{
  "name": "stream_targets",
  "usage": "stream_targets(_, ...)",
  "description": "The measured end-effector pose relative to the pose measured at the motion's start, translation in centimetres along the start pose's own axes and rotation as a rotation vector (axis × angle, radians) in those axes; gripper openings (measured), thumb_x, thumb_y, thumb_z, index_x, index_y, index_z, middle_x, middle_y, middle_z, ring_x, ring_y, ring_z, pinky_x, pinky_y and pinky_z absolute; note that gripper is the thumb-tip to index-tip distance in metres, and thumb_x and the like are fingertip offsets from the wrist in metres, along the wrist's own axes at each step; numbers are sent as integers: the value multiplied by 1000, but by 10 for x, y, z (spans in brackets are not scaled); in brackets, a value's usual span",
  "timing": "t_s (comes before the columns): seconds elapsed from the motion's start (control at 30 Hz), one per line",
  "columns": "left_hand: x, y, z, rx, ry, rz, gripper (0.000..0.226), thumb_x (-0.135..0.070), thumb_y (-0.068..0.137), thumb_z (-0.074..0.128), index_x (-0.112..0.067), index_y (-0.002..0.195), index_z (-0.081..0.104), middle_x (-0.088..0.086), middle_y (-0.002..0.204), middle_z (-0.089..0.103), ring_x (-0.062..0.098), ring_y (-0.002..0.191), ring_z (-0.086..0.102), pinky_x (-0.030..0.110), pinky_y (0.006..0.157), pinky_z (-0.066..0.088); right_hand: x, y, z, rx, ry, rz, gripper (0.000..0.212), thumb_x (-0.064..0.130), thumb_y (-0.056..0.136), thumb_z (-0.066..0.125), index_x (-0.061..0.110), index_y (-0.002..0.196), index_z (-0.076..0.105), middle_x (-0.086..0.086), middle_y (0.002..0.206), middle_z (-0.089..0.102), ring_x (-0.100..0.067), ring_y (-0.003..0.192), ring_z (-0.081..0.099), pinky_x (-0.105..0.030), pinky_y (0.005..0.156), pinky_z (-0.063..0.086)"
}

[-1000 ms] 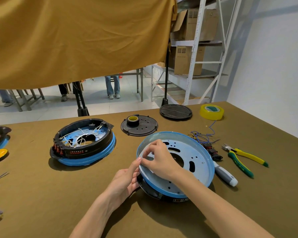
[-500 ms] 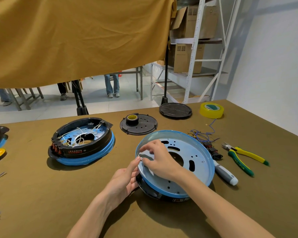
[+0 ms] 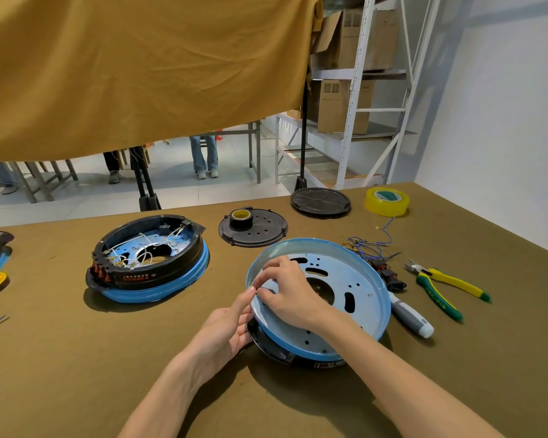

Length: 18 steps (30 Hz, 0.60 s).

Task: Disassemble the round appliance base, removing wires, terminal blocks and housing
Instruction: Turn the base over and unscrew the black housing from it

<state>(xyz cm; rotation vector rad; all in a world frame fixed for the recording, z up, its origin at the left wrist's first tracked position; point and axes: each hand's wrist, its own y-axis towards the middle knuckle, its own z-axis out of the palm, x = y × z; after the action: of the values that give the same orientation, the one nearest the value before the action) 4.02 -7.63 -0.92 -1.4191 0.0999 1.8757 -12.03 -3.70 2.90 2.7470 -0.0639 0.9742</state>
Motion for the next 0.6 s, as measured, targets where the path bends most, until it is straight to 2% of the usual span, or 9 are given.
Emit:
stream_targets(0.13,0,0,0,11,0,5,69,-56,73,83,-15,122,59,7,114,79,21,110,75,30,80,62,2,0,0,-17,41,24,13,42,91,70,32,100,67,7,122,45,-11,122,39,-38,108,40)
stream_targets(0.23,0,0,1,10,-9,9,69,-55,74,83,-15,124,58,8,114,79,23,110,75,31,79,62,2,0,0,-25,-23,-25,13,37,96,66,27,102,72,6,123,49,-11,123,39,-39,109,37)
stream_targets(0.33,-1,-2,2,14,0,19,67,-55,73,83,-16,122,60,7,113,79,22,109,75,30,78,62,3,-3,0,-50,6,-79,13,31,101,59,24,107,69,6,116,51,-10,115,44,-35,103,41)
stream_targets(0.47,0,-4,5,-22,9,29,64,-56,74,82,-16,121,62,6,115,79,21,109,75,32,82,63,10,-4,-11,-222,276,-62,13,20,104,53,15,109,65,5,101,64,-5,93,58,-20,83,48)
stream_targets(0.53,-1,-3,7,-85,16,30,64,-56,73,82,-14,117,62,8,116,78,22,110,75,34,87,63,14,-3,-23,-299,504,-13,11,12,104,52,9,108,63,0,93,72,-9,85,66,-20,76,52)
stream_targets(0.6,-3,-4,7,-173,-1,26,60,-56,71,81,-14,109,62,7,112,78,22,105,76,33,81,64,13,-4,-39,-374,648,14,10,5,103,52,4,106,62,-3,82,75,-11,74,68,-21,68,55)
